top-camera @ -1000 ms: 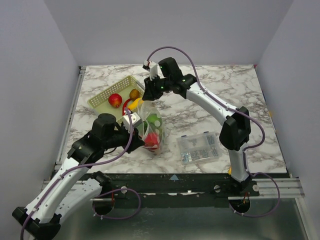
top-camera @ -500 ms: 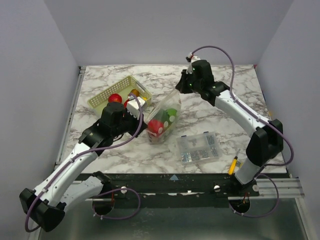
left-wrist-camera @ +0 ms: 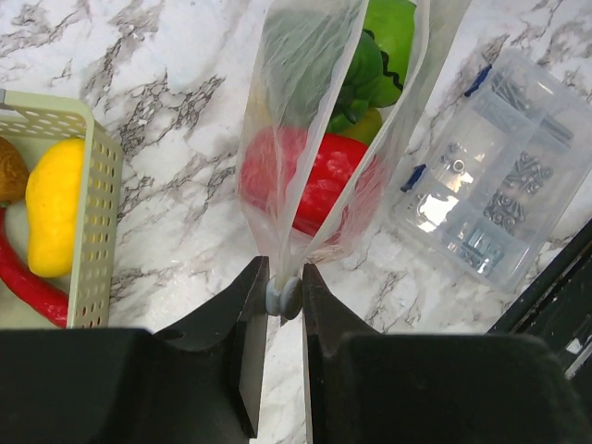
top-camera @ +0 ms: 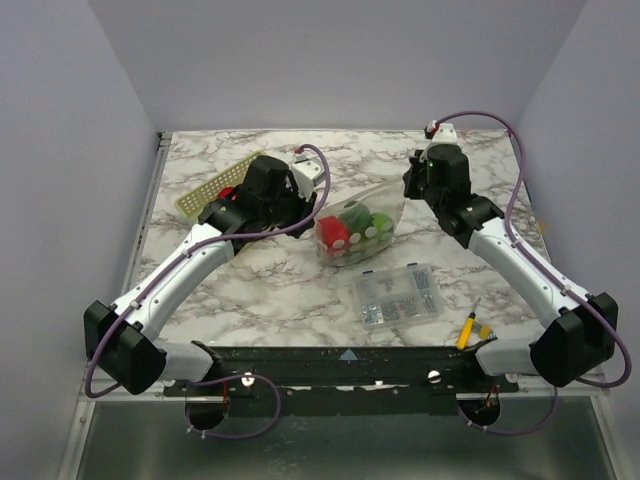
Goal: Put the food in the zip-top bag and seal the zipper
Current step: Adjust the zipper food storage bag at the center of the board.
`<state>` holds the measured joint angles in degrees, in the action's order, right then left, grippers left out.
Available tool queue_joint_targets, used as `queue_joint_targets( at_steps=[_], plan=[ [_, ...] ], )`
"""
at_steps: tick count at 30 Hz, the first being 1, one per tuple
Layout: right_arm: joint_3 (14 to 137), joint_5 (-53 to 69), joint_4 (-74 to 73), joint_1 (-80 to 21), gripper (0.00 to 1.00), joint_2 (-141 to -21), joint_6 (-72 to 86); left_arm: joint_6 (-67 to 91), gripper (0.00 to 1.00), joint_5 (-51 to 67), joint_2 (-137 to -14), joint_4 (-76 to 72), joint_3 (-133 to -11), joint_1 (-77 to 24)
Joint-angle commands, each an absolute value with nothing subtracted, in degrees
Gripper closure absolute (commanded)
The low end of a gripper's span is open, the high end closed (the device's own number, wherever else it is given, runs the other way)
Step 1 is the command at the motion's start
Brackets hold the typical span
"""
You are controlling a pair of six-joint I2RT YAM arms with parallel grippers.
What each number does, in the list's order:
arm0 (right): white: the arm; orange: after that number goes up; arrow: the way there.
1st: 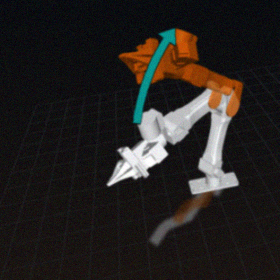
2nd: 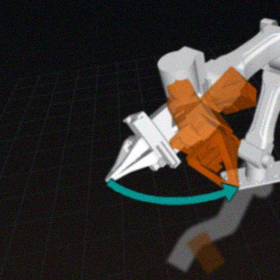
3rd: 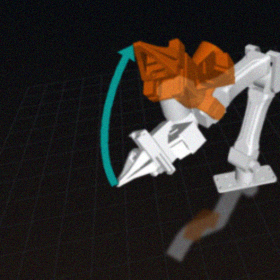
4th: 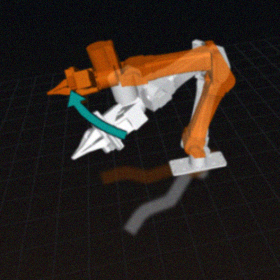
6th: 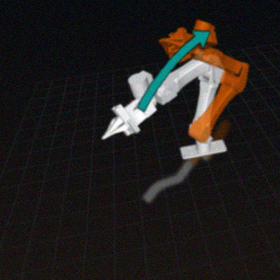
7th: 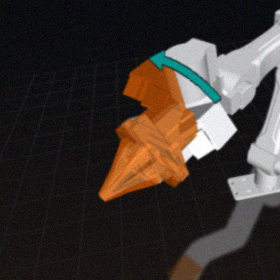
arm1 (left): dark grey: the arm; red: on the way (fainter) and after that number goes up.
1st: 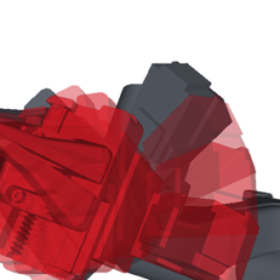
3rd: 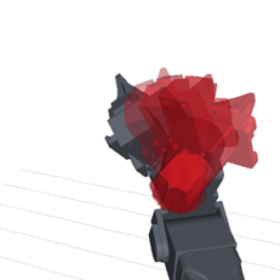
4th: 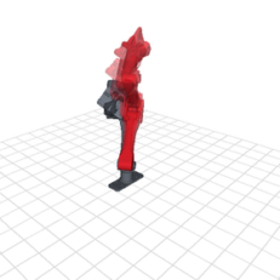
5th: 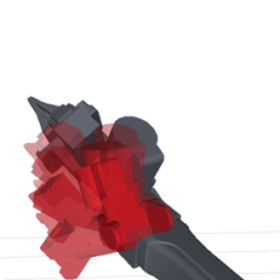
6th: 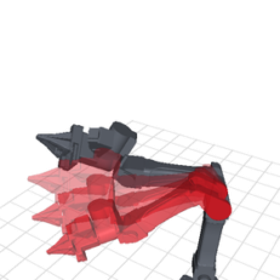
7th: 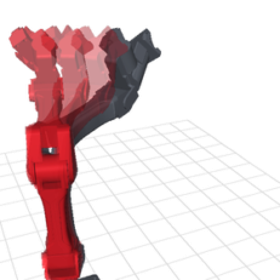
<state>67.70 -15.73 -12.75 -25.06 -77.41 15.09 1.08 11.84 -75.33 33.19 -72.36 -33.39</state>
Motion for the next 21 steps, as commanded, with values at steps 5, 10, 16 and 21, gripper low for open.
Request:
queue_joint_targets(
  at_steps=[5,10,16,21],
  plan=[
    [69.5,-7.6,-13.8,-23.8,0.84,-73.6,6.1,-5.0,1.00,18.8,-75.3,35.7,-72.4,-33.0],
    [75.0,9.3,-16.7,-23.8,0.40,-74.3,-4.2,-5.4,1.00,21.8,-73.7,33.3,-70.9,-33.0],
    [77.8,33.4,-23.9,-23.8,0.18,-74.4,-23.5,-5.4,1.00,23.3,-72.7,32.3,-70.1,-33.0],
    [73.8,50.6,-25.8,-24.0,0.08,-71.9,-45.0,-5.5,1.00,24.2,-72.1,32.3,-70.2,-33.0]
  ],
)
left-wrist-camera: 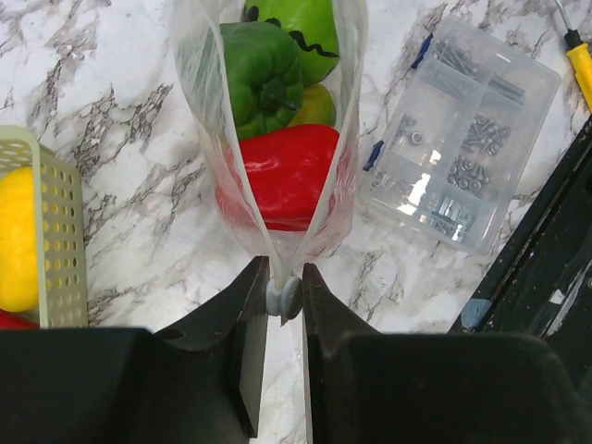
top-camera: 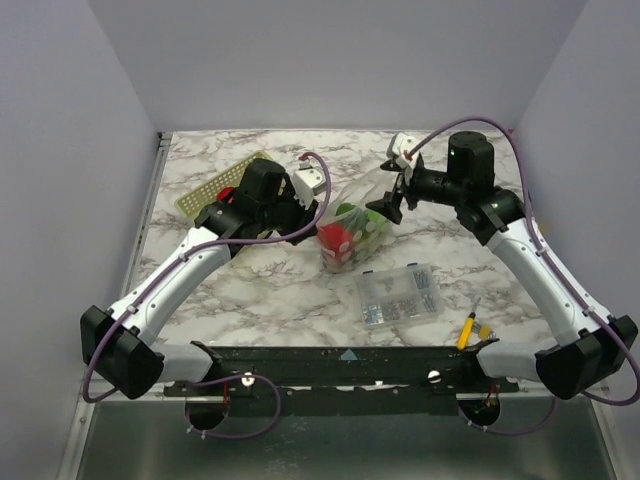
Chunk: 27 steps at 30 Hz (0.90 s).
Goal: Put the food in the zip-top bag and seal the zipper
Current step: Adjust the zipper food storage bag at the center of the board.
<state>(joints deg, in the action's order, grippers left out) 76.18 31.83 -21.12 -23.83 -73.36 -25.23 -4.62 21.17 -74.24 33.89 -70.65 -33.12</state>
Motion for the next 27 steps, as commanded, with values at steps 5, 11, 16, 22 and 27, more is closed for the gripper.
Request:
queue_joint_targets(
  at_steps=[5,11,16,22,27],
  plan=[
    [83.4,57.6,-35.5,-24.5,0.09,-79.1,-53.2,-6.1,1.00,25.6,-70.9,31.1,-69.3,-33.0],
    [90.1,55.8,-44.4,-27.2,0.11,-86.0,-59.4,-7.4,1.00,25.8,-69.6,30.0,-69.0,-33.0],
    [90.6,56.5,-42.4,-28.2,0.12,-88.2,-59.9,-10.5,1.00,25.1,-68.1,30.4,-69.9,-33.5],
    [90.3,53.9,-40.6,-30.2,0.12,-90.6,-60.6,-15.9,1.00,24.6,-67.6,32.0,-69.6,-35.9],
    [91.5,53.7,-41.3,-31.2,0.13,-92.8,-62.1,-18.1,1.00,25.9,-67.6,32.8,-69.1,-36.6]
  ],
)
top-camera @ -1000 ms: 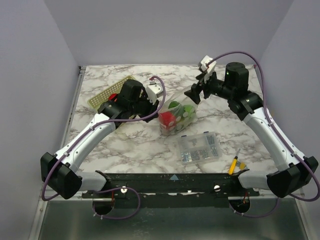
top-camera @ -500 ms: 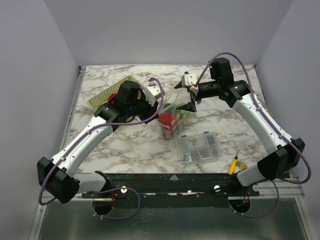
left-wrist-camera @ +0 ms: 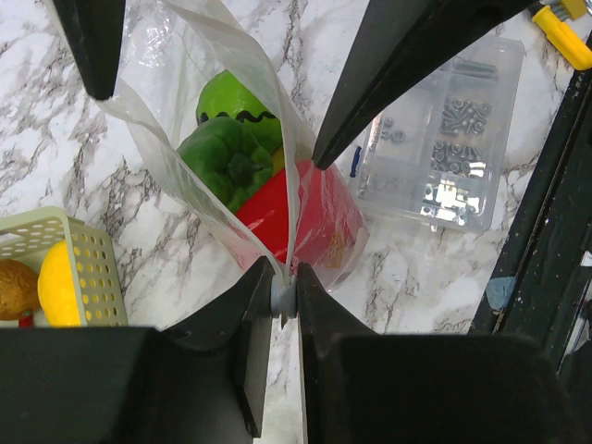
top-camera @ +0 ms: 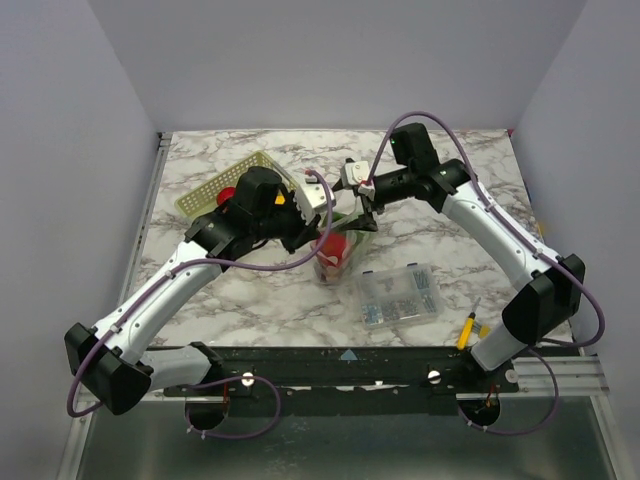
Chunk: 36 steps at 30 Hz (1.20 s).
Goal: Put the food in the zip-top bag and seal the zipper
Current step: Adjust the zipper food storage bag at the center of the board.
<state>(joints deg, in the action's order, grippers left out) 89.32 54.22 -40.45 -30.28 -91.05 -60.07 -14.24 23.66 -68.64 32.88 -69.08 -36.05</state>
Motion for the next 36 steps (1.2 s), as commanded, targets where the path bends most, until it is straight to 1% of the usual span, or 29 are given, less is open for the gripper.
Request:
queue_joint_targets(
  at_steps=[1,6,11,15,17,19,22,24,27,28,29,30,31,32,33,34,36],
  plan=[
    [91.5,54.2,-41.0,-31.2,0.13,-93.0,-62.1,-18.4,1.00,26.3,-67.5,32.8,-68.9,-36.7],
    [93.1,56.4,-43.4,-31.9,0.15,-95.4,-63.7,-18.5,1.00,27.5,-68.0,32.4,-68.6,-36.8],
    [90.8,56.7,-41.2,-32.8,0.17,-95.7,-63.4,-18.4,1.00,27.5,-68.0,32.1,-68.3,-36.8],
    [89.2,55.8,-40.1,-33.4,0.24,-95.8,-64.3,-18.1,1.00,28.2,-67.4,31.1,-67.6,-36.8],
    [87.4,55.3,-38.2,-33.5,0.29,-94.8,-63.7,-17.6,1.00,28.4,-67.0,30.3,-66.9,-36.8],
    [85.1,54.7,-35.8,-33.4,0.41,-93.6,-63.3,-16.7,1.00,28.6,-66.7,29.3,-66.3,-36.8],
    [79.9,51.9,-29.3,-33.4,0.69,-90.9,-61.6,-15.5,1.00,27.7,-65.9,28.0,-65.0,-36.7],
    [76.1,50.1,-23.6,-33.5,0.77,-88.6,-59.8,-14.9,1.00,27.2,-65.1,27.1,-64.0,-36.7],
    [71.3,48.2,-15.9,-33.4,0.84,-85.7,-55.6,-13.9,0.99,25.6,-64.1,25.7,-62.8,-36.7],
    [70.3,48.0,-14.1,-33.5,0.87,-84.8,-54.2,-13.1,0.92,24.8,-63.9,25.2,-62.3,-36.6],
    [69.4,47.7,-12.4,-33.5,0.93,-84.1,-53.0,-12.1,0.82,23.6,-63.5,24.4,-62.0,-36.6],
    [68.7,47.2,-11.1,-33.4,0.99,-83.6,-51.2,-10.4,0.68,22.6,-63.2,23.6,-61.3,-36.6],
    [68.4,46.6,-10.1,-33.4,0.99,-83.2,-49.6,-8.9,0.55,22.1,-62.4,22.3,-60.3,-36.4],
    [68.1,46.3,-10.0,-33.4,0.99,-82.8,-48.9,-6.6,0.46,21.0,-61.6,20.9,-59.1,-36.4],
    [67.9,45.9,-9.9,-33.4,0.99,-82.5,-48.5,-3.9,0.38,19.1,-60.4,18.8,-57.3,-36.2],
    [67.7,45.4,-9.5,-33.4,0.99,-82.1,-47.3,-0.6,0.34,17.7,-59.2,16.7,-55.5,-35.8],
    [67.3,43.6,-8.8,-33.5,0.99,-81.5,-45.0,9.2,0.29,14.5,-54.7,9.0,-49.2,-34.5]
  ],
)
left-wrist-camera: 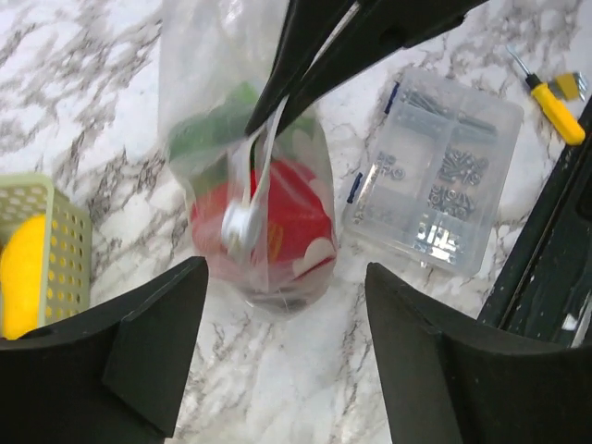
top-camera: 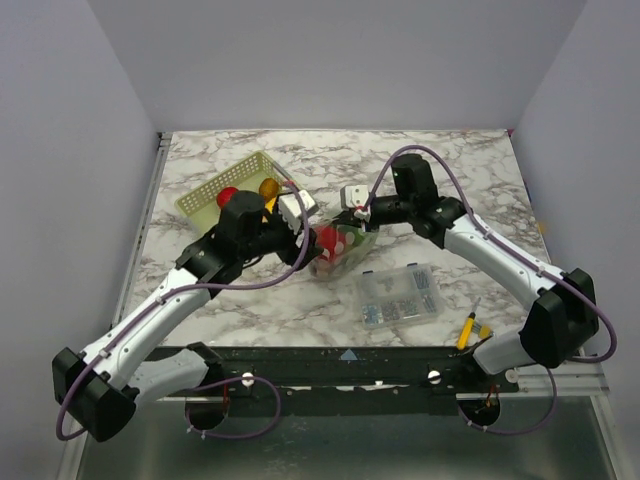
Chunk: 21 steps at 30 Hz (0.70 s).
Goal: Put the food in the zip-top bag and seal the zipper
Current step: Adjust the zipper food storage bag at the center of the board.
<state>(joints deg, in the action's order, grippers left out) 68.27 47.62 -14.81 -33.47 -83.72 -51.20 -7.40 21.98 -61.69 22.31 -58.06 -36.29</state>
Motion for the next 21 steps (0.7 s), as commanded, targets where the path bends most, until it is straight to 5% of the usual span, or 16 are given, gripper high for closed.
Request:
queue_joint_targets(
  at_steps=[1,5,13,21],
  plan=[
    [67.1,42.4,-8.2,-33.4,0.99,-81.2,-43.9,13.6,0.26,14.1,-51.6,4.2,-44.5,-33.7],
    [65.3,39.9,-5.7,-33.4,0.99,-79.7,-39.6,20.9,0.14,13.1,-42.5,-17.7,-28.7,-32.5],
    [64.4,38.6,-2.4,-33.4,0.99,-77.4,-32.0,27.5,0.14,21.8,-50.1,-31.7,-28.6,-28.9],
    [65.3,38.5,-4.7,-33.5,0.98,-75.9,-31.1,29.8,0.35,32.9,-61.1,-36.4,-34.9,-27.6]
  ],
)
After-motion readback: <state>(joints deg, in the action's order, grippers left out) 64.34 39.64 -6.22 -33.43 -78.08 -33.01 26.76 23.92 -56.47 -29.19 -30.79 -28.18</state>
